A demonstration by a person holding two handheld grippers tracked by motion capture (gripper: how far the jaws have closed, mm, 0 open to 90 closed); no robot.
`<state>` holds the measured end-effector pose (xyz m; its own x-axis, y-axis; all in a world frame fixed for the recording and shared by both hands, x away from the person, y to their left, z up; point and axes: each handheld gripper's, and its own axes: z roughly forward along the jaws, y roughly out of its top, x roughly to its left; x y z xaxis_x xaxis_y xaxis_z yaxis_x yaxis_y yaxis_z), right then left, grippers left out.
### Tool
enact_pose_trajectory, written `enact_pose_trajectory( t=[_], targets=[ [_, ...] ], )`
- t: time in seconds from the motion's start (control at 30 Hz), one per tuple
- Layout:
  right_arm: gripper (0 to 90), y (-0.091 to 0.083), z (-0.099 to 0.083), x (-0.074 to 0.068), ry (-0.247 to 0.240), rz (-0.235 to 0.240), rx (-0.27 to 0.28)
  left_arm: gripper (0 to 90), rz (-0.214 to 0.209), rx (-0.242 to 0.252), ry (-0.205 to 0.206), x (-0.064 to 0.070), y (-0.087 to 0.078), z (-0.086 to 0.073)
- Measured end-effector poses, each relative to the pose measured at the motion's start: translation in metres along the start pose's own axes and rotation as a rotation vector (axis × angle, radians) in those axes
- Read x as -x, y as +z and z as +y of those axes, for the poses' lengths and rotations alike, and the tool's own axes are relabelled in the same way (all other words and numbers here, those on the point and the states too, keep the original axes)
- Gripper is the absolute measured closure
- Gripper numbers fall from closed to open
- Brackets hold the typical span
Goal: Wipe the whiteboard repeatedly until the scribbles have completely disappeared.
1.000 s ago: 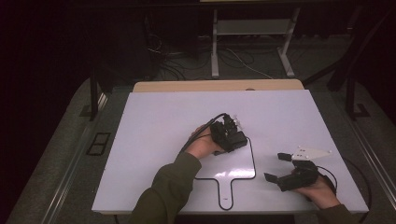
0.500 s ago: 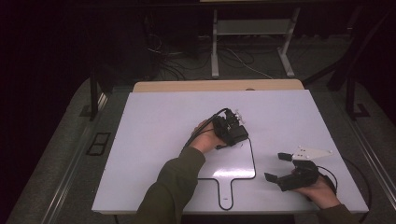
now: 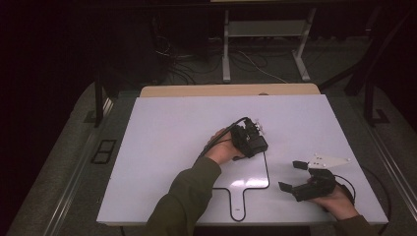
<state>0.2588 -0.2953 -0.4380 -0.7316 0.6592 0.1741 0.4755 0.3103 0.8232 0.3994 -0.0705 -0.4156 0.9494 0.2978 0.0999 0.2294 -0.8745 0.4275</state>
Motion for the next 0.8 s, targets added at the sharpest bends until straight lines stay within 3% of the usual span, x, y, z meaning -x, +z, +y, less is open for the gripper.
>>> enact_pose_trajectory(
  t=[0.13,0.23,0.3,0.43,0.5,0.57,0.63,0.67,0.7,0.8],
  targets=[
    [0.0,0.000,0.000,0.000,0.000,0.001,-0.001,38.9,-0.001,0.018,-0.016,-0.004,0.003,0.002],
    [0.0,-0.001,0.000,0.000,-0.001,0.002,0.003,39.0,0.023,0.024,-0.025,-0.011,0.005,0.004],
    [0.0,-0.001,0.000,0.000,0.000,0.002,0.003,38.9,0.026,-0.004,-0.024,-0.015,0.005,0.007],
    [0.0,-0.002,0.000,0.000,0.004,0.004,0.005,38.9,0.016,-0.007,-0.024,-0.012,0.005,0.008],
    [0.0,-0.002,0.000,0.000,0.003,0.003,0.005,38.9,-0.004,-0.008,0.002,-0.005,0.004,0.008],
    [0.0,-0.002,0.000,0.000,0.004,0.002,0.004,38.9,-0.001,0.007,0.008,0.003,0.004,0.007],
    [0.0,-0.002,0.000,0.000,0.003,0.004,0.005,38.9,0.008,-0.002,0.054,0.007,0.002,0.006],
    [0.0,-0.002,0.000,0.000,0.003,0.004,0.004,39.0,0.011,0.000,0.056,0.007,0.001,0.005],
    [0.0,-0.002,0.000,0.000,0.004,0.003,0.003,39.0,0.010,0.012,0.039,0.005,0.002,0.004],
    [0.0,-0.002,0.000,0.000,0.002,0.001,0.005,39.0,0.046,-0.013,0.024,-0.010,-0.001,-0.003]
  ],
)
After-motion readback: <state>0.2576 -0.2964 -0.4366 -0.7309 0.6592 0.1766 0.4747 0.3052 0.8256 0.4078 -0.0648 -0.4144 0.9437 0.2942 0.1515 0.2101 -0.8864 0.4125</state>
